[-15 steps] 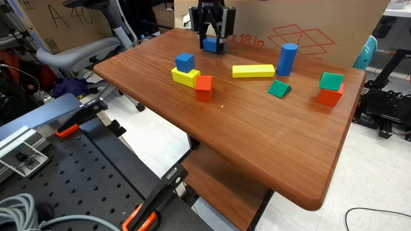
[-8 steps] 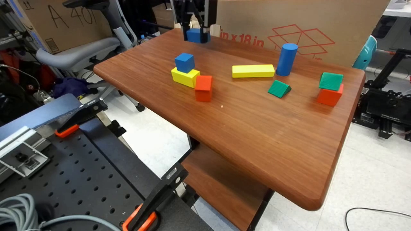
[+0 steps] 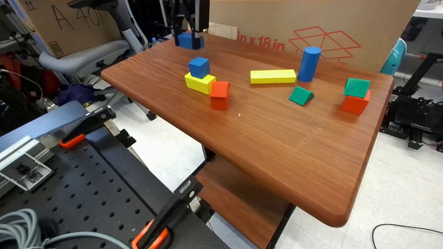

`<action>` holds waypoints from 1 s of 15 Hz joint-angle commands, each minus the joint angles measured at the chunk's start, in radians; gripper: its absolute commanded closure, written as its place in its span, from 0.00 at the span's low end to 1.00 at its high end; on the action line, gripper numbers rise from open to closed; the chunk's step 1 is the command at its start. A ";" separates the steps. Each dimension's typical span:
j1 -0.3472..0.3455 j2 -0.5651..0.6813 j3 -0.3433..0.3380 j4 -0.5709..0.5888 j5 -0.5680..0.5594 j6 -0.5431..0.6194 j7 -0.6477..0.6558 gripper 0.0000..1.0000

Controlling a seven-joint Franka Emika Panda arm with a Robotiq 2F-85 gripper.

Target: Move the blue block forward

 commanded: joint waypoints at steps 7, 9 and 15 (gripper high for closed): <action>0.015 -0.024 -0.004 -0.124 -0.015 0.038 0.010 0.57; 0.016 -0.026 -0.003 -0.127 -0.016 0.038 0.008 0.57; 0.018 -0.097 0.000 -0.172 -0.027 0.018 -0.007 0.00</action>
